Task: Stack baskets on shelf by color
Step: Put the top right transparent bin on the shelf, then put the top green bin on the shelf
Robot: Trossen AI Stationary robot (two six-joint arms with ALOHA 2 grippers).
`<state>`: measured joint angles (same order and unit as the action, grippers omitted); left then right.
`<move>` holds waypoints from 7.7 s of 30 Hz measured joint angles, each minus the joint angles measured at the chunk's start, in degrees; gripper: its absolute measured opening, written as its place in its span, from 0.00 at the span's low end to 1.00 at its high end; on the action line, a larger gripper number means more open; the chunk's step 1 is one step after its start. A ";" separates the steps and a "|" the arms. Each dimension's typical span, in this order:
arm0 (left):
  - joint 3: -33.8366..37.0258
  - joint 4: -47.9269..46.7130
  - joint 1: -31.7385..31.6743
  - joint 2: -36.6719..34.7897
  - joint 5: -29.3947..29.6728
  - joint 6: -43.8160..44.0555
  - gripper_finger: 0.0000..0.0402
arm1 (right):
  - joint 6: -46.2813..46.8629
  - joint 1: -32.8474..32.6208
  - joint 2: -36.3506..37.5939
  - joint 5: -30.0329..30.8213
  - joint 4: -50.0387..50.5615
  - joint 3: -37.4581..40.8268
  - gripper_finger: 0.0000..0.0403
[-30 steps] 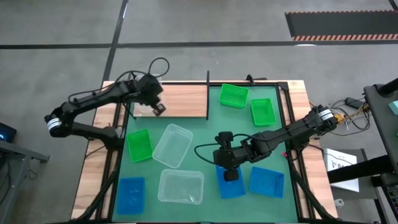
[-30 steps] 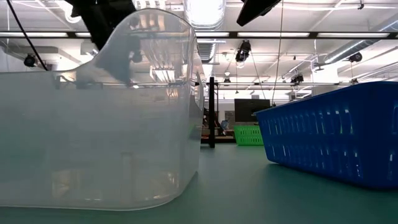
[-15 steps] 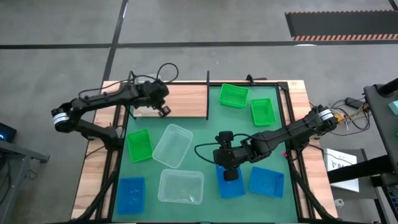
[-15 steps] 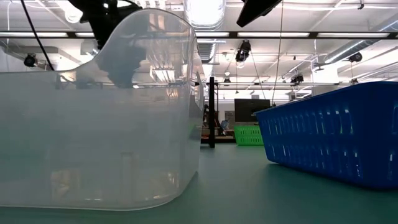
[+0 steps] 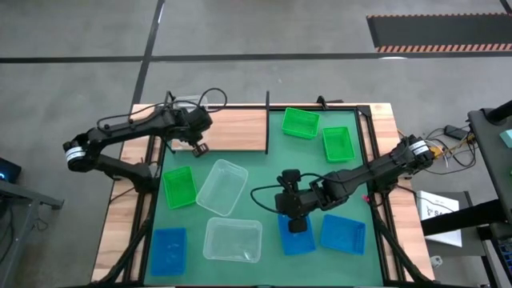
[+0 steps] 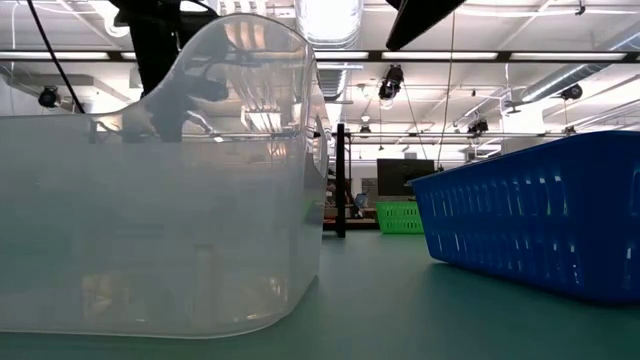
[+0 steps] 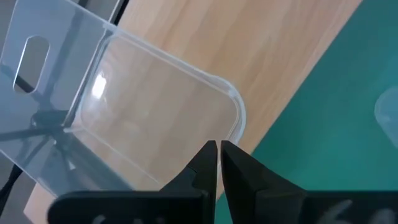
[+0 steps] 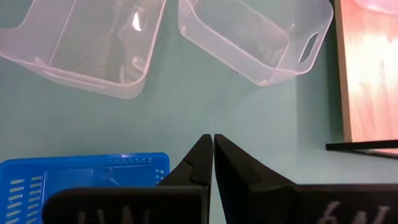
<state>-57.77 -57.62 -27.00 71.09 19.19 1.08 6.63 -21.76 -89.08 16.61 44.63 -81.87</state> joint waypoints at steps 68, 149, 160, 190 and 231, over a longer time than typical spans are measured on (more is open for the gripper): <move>-1.66 -6.95 1.77 -9.16 -13.90 -1.64 0.02 | 0.85 0.00 -0.07 0.01 -3.05 2.97 0.02; 25.89 60.18 31.58 -34.24 -6.44 -9.44 0.02 | 9.32 51.86 7.51 -9.43 -15.44 18.52 0.44; 25.89 60.82 31.58 -36.33 -2.26 -10.93 0.02 | 19.54 57.00 7.43 -11.76 -31.55 24.19 0.37; 25.89 62.63 31.58 -37.02 -2.27 -12.55 0.02 | 26.59 54.62 -11.14 -3.51 -28.50 13.89 0.33; 26.26 63.35 31.61 -35.08 -2.39 -11.78 0.02 | 11.70 49.73 -6.23 6.21 -2.22 0.56 0.03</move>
<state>-31.51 5.73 4.60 36.01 16.80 -10.70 18.33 27.97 -95.31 22.82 42.41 -81.31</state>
